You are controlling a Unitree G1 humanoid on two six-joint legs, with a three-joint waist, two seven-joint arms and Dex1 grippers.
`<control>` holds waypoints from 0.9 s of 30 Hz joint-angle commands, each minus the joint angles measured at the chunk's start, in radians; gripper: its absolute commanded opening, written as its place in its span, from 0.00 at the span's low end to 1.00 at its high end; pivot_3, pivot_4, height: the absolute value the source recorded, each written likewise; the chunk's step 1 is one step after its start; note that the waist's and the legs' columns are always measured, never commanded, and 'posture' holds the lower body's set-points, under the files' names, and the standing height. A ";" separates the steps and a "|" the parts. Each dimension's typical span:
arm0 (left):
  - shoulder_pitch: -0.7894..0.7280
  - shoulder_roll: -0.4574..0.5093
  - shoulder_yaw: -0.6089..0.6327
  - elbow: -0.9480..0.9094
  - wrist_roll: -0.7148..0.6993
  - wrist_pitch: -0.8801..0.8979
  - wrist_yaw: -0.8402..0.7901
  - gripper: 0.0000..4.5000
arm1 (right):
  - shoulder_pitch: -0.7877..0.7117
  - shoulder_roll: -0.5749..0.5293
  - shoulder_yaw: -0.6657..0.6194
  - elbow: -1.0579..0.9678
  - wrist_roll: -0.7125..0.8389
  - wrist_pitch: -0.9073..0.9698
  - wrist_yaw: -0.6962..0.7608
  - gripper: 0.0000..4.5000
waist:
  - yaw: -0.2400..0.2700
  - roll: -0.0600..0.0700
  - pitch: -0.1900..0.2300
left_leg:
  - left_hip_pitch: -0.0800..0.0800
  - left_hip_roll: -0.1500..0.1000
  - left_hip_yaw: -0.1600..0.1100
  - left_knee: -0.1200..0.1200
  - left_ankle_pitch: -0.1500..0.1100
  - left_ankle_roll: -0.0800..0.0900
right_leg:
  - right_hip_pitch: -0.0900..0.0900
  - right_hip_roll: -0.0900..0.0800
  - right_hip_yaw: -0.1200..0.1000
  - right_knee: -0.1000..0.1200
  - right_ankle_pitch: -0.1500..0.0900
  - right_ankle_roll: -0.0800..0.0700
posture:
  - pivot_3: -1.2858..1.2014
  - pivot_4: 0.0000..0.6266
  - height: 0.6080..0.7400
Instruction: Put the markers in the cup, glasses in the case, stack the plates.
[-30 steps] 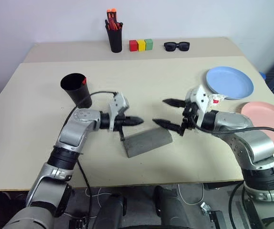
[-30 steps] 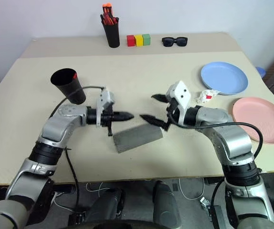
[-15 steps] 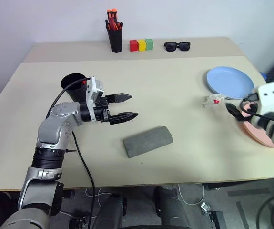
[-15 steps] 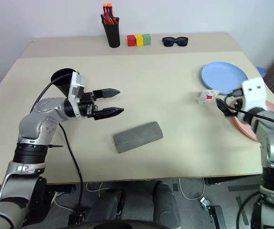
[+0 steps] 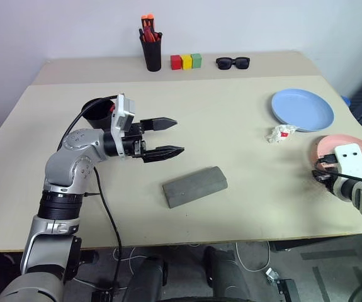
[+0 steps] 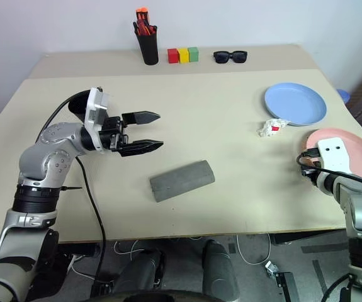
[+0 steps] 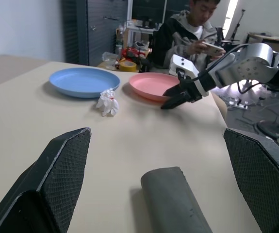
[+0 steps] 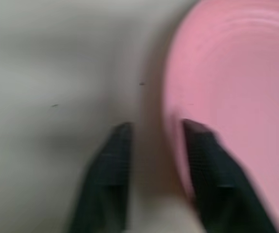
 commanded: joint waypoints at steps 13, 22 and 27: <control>0.022 -0.007 0.017 -0.032 0.006 -0.079 0.088 1.00 | -0.624 0.014 0.223 0.607 -0.227 -0.623 -0.021 0.01 | -0.016 0.002 0.000 | 0.000 0.001 0.001 -0.002 0.000 0.000 | -0.001 0.000 0.000 -0.002 0.000 0.000 | 0.52 0.24 1.00; 0.096 0.020 0.040 -0.122 -0.014 -0.048 0.156 1.00 | -0.900 0.138 0.298 1.194 -0.286 -0.924 -0.001 0.01 | -0.022 0.002 0.001 | -0.002 0.000 -0.001 -0.007 0.001 -0.002 | -0.003 0.000 0.000 -0.003 0.000 0.000 | 0.52 0.24 1.00; 0.113 0.028 0.043 -0.138 -0.028 -0.041 0.174 1.00 | -0.919 0.156 0.282 1.246 -0.271 -0.993 0.056 0.44 | -0.032 0.002 0.001 | -0.002 0.000 0.000 -0.007 0.000 -0.001 | -0.004 0.000 0.000 -0.003 0.000 0.000 | 0.52 0.24 1.00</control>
